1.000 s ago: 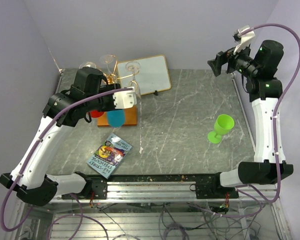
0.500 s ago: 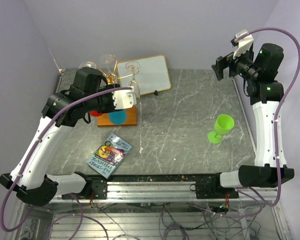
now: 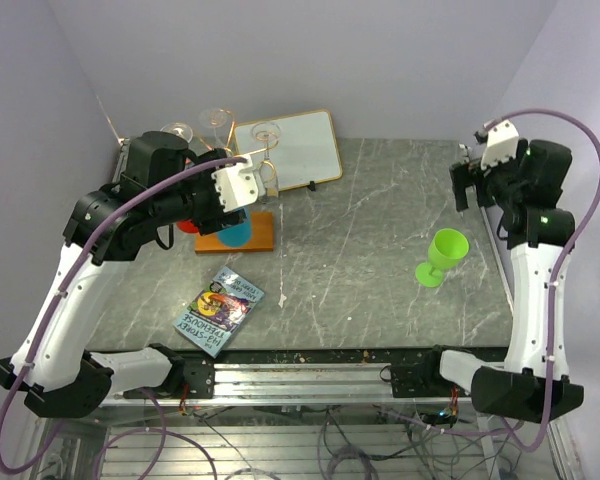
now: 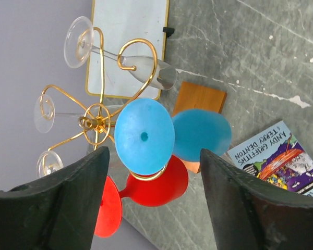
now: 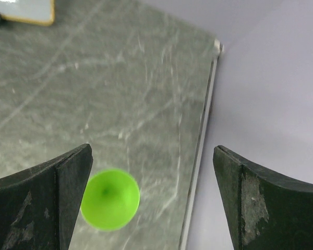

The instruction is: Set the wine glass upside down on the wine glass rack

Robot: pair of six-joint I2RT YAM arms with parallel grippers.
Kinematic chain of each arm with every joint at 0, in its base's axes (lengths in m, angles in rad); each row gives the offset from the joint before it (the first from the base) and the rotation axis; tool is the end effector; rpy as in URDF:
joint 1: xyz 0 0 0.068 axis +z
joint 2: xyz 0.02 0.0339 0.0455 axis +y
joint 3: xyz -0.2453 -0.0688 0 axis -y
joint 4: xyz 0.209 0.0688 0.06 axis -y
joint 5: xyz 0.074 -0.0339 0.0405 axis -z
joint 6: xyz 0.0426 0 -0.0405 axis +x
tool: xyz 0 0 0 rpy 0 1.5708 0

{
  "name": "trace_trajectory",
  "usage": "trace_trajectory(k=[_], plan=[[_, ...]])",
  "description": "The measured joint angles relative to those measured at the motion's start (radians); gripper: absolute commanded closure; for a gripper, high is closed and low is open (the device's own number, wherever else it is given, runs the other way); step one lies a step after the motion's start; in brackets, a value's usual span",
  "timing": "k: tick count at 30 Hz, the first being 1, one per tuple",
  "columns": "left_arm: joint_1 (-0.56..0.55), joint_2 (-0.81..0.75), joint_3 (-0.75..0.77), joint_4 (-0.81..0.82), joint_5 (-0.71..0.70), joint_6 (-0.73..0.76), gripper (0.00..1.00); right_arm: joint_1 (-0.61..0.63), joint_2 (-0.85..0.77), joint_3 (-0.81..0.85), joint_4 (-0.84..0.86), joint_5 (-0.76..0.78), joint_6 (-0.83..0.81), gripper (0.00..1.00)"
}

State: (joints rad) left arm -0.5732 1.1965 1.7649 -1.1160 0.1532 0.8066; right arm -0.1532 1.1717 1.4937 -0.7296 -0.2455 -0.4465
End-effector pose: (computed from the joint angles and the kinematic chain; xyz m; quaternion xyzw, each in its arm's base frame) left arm 0.1421 -0.0994 0.4444 0.5822 0.6467 -0.0094 0.4926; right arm 0.2089 -0.0218 0.4169 -0.1877 0.8106 -0.0633 0.5511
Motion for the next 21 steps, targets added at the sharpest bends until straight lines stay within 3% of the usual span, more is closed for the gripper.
trace_trajectory(k=[5, 13, 21], plan=[[0.001, -0.002, -0.003, 0.030, -0.047, -0.033, 0.00, -0.093, -0.057, -0.156, -0.064, 0.035, 0.021, 0.11], [0.016, -0.003, -0.028, 0.049, -0.108, -0.039, 0.01, -0.103, 0.006, -0.227, -0.158, 0.131, 0.039, 0.19], [0.021, -0.016, -0.056, 0.050, -0.122, -0.025, 0.01, -0.108, 0.063, -0.261, -0.176, 0.187, 0.051, 0.47]])
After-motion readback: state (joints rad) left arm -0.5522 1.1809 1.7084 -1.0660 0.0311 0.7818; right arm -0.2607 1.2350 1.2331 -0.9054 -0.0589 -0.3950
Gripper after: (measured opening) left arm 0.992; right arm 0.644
